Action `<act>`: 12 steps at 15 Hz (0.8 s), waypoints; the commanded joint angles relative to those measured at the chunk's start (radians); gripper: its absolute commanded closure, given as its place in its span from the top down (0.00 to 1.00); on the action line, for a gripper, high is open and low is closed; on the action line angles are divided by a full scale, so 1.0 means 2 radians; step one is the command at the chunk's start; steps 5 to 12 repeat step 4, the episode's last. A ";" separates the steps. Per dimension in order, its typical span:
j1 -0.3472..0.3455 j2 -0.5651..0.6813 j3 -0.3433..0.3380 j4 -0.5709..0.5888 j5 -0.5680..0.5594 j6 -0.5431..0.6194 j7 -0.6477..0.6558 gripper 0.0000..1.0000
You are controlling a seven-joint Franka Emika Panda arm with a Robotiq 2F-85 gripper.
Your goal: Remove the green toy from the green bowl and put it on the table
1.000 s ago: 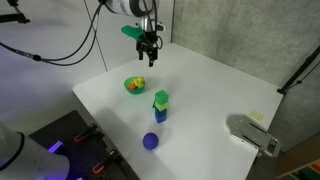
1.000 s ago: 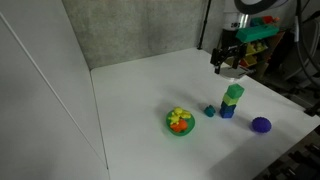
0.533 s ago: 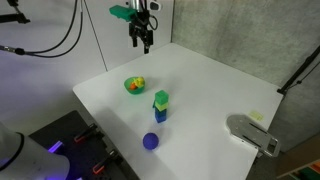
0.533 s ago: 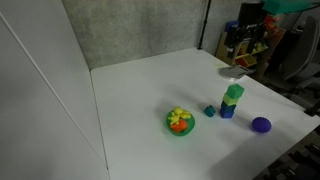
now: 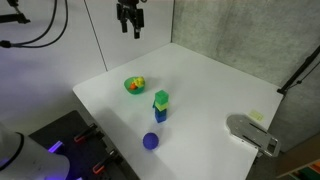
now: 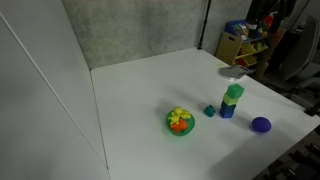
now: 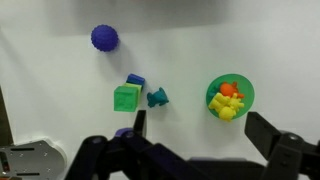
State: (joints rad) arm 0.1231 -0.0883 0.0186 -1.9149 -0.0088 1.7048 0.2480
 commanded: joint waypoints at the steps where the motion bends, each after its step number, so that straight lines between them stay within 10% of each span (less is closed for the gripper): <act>1: -0.012 0.001 0.012 0.001 0.001 -0.002 -0.001 1.00; 12: -0.013 0.003 0.014 0.001 0.001 -0.002 -0.001 1.00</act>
